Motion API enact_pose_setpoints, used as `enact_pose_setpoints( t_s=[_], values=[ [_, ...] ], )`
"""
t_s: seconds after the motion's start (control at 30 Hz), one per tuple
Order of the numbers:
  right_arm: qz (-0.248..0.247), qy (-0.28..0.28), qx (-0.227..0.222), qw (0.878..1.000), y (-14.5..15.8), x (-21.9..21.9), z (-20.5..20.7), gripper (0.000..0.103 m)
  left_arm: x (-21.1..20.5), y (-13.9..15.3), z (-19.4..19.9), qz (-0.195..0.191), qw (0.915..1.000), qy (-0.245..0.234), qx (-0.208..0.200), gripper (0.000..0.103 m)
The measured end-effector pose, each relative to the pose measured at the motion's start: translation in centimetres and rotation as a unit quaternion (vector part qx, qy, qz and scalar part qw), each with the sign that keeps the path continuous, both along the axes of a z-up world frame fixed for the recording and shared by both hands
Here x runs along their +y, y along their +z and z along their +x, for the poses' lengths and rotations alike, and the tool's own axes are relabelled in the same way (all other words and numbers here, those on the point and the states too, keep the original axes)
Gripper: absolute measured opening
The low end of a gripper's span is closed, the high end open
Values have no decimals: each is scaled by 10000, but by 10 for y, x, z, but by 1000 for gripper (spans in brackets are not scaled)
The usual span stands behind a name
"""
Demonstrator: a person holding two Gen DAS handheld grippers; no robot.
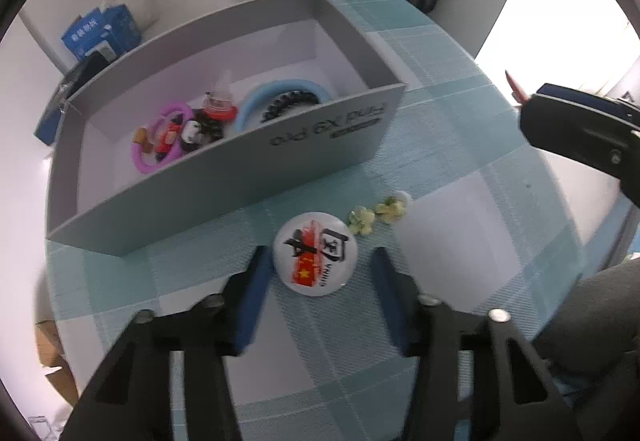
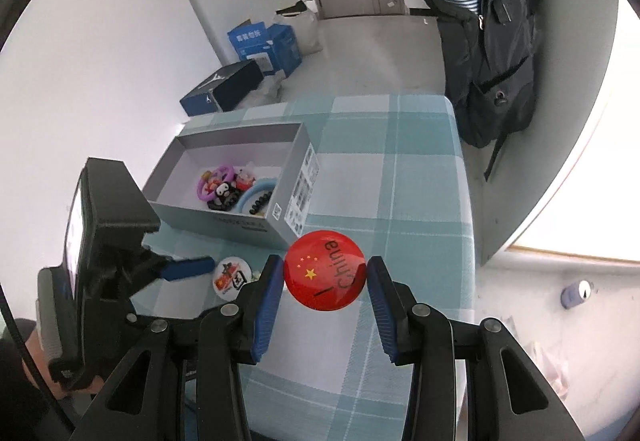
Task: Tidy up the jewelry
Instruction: 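Lift the red ornament with the right gripper while the left gripper grasps the white round badge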
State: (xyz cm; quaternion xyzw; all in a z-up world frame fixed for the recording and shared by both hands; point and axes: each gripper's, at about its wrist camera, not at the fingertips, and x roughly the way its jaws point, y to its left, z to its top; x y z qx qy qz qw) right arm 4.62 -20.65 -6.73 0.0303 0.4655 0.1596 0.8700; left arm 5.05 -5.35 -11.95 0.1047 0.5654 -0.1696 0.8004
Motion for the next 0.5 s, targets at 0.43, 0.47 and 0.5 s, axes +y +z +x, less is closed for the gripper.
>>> enact_pose_setpoints(
  t_s=[0.43, 0.47, 0.5],
  values=[
    [193, -113, -7, 9998, 5, -4, 1, 41, 2, 5, 1, -188, 9998, -60, 26, 37],
    [222, -135, 1, 9997, 5, -5, 1, 41, 4, 6, 4, -222, 9997, -50, 20, 37],
    [262, -158, 3, 9995, 6, -6, 2, 41, 6, 8, 3, -253, 9997, -15, 9, 37]
  ],
)
